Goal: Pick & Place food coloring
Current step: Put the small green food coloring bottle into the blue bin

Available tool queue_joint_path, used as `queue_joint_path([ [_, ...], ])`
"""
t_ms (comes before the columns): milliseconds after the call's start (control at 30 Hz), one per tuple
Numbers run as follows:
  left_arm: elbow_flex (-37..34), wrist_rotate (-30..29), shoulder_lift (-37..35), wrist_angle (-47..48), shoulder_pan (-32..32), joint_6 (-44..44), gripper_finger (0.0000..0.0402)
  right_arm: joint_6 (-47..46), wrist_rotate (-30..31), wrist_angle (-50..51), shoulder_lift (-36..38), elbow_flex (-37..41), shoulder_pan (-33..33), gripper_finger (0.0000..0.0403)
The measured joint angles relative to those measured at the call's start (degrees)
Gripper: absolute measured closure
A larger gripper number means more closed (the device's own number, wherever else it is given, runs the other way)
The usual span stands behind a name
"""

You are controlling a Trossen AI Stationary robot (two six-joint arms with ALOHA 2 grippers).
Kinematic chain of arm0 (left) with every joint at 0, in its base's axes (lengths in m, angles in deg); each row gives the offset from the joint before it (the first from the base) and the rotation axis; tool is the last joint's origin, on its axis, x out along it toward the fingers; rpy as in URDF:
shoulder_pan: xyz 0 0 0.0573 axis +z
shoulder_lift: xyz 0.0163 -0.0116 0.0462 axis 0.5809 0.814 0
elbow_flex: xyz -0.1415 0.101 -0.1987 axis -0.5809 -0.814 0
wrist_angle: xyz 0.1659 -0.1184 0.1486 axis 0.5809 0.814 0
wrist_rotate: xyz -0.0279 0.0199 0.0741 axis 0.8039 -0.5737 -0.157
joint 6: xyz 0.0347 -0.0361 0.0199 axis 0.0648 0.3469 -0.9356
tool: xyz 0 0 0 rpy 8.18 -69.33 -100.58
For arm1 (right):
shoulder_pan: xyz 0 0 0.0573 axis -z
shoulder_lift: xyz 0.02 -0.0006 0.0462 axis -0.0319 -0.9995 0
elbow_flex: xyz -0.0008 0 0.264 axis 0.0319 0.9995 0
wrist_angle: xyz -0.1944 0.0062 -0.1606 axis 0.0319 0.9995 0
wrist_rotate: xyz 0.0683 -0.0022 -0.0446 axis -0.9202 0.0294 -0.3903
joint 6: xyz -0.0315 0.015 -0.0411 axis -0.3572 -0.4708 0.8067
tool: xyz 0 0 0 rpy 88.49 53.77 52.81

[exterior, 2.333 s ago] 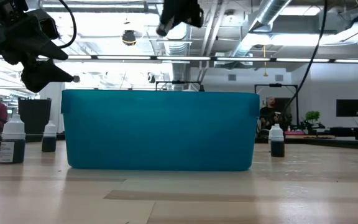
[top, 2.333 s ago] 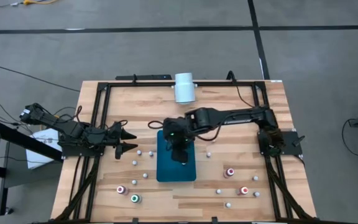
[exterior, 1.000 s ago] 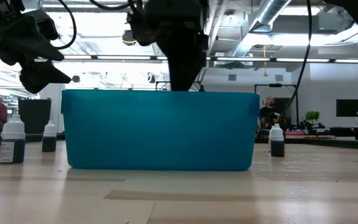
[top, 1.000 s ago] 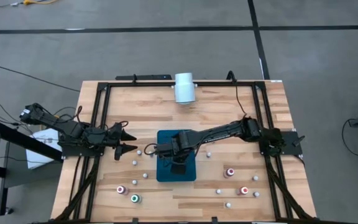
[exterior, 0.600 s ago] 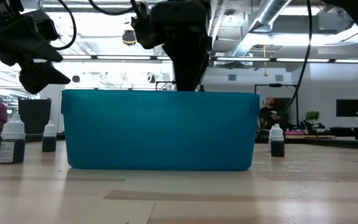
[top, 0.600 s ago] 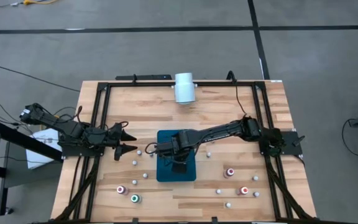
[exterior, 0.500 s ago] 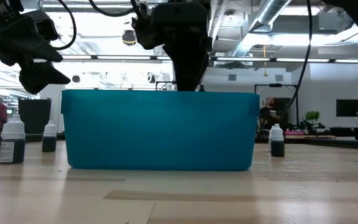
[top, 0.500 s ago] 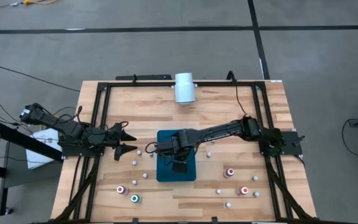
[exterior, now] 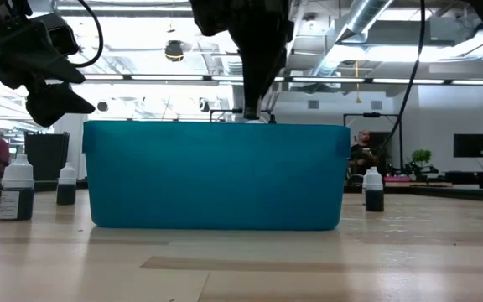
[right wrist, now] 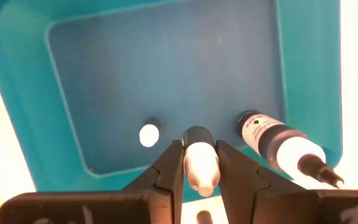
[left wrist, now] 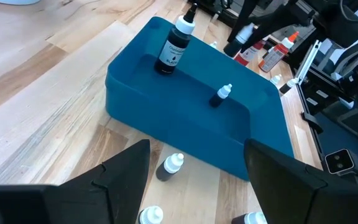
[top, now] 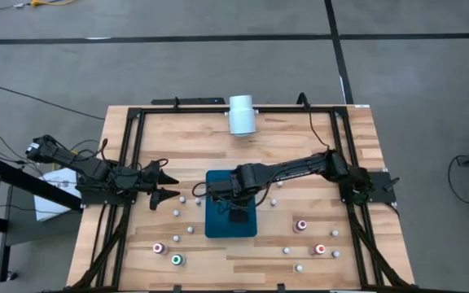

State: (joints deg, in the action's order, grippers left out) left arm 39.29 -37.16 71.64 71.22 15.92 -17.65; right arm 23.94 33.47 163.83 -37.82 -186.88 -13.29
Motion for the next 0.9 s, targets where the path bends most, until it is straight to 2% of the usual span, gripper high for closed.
queue_joint_path([
  [333,0.00,-0.03,0.00,0.00,0.00,0.02,0.0149,0.85,-0.23,0.45,0.05,0.00,-0.43,0.0332],
  [633,0.00,-0.14,0.02,-0.02,0.00,0.04,0.0149,-0.90,1.57,1.73,4.77,-0.04,-1.26,0.0332],
  [900,0.00,-0.14,0.02,-0.04,0.00,0.07,0.0149,-1.08,1.63,6.35,5.36,-0.02,-2.59,0.0332],
])
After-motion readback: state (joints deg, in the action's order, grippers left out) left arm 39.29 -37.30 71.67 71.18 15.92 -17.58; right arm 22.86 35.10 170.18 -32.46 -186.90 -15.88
